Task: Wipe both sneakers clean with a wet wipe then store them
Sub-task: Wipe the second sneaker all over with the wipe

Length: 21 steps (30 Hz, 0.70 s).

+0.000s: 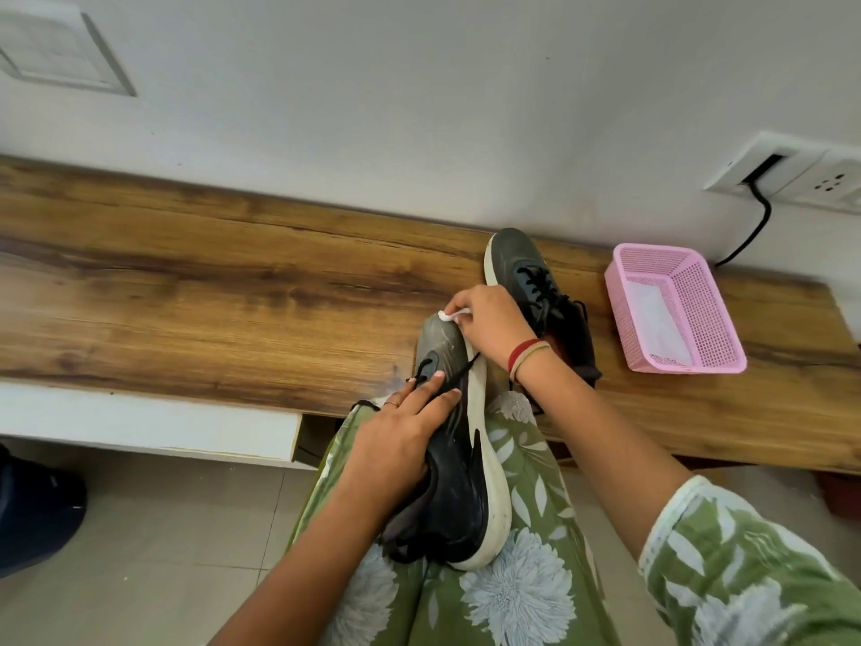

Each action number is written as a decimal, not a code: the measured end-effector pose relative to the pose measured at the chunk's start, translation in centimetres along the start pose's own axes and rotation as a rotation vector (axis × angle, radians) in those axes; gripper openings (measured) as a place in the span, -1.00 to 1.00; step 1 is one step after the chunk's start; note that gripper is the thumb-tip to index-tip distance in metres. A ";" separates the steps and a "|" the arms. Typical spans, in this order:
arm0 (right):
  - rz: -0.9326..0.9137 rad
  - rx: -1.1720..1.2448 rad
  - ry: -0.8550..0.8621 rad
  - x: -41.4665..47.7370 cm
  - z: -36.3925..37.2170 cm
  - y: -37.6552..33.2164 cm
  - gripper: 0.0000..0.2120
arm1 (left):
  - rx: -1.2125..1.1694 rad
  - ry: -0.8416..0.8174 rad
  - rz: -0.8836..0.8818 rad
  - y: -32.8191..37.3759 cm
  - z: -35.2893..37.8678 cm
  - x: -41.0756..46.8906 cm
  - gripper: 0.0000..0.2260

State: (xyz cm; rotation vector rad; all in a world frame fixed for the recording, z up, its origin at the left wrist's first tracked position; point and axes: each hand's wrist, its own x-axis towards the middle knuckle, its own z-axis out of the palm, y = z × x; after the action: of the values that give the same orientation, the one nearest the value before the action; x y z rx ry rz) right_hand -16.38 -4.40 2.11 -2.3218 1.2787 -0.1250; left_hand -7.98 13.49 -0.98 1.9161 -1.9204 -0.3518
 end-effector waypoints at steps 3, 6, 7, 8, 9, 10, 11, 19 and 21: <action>0.001 0.014 0.041 -1.9 0.0 0.2 -0.77 | 0.056 0.021 -0.002 0.2 -0.2 0.0 -0.61; 0.030 0.045 0.094 -4.1 0.6 0.8 -0.78 | 0.063 0.024 -0.012 0.5 -0.2 -0.1 -0.61; 0.041 0.046 0.110 -4.8 0.9 1.0 -0.78 | 0.073 0.027 -0.017 0.7 -0.3 -0.1 -0.62; 0.048 0.049 0.128 -5.5 1.1 1.0 -0.77 | 0.088 0.026 -0.022 0.8 -0.3 -0.2 -0.62; 0.049 0.048 0.146 -6.1 1.4 1.0 -0.76 | 0.103 0.024 -0.028 0.8 -0.4 -0.2 -0.62; 0.043 0.037 0.162 -6.8 1.5 0.9 -0.75 | 0.112 0.022 -0.031 0.9 -0.4 -0.2 -0.63; 0.040 0.014 0.167 -7.5 1.6 0.7 -0.74 | 0.115 0.019 -0.032 1.0 -0.5 -0.1 -0.63; 0.142 0.087 -0.078 -9.3 -1.7 0.3 -0.80 | 0.016 -0.012 -0.003 0.7 -1.0 0.0 -0.79; 0.166 0.122 0.082 -6.7 -2.2 0.6 -0.79 | -0.004 -0.027 -0.002 0.9 -1.4 0.0 -0.78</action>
State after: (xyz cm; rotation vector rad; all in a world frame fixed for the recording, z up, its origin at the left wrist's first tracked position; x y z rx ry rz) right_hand -21.26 0.03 4.80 -2.1178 1.4563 -0.2380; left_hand -8.12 13.68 0.65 1.9200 -1.9340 -0.3835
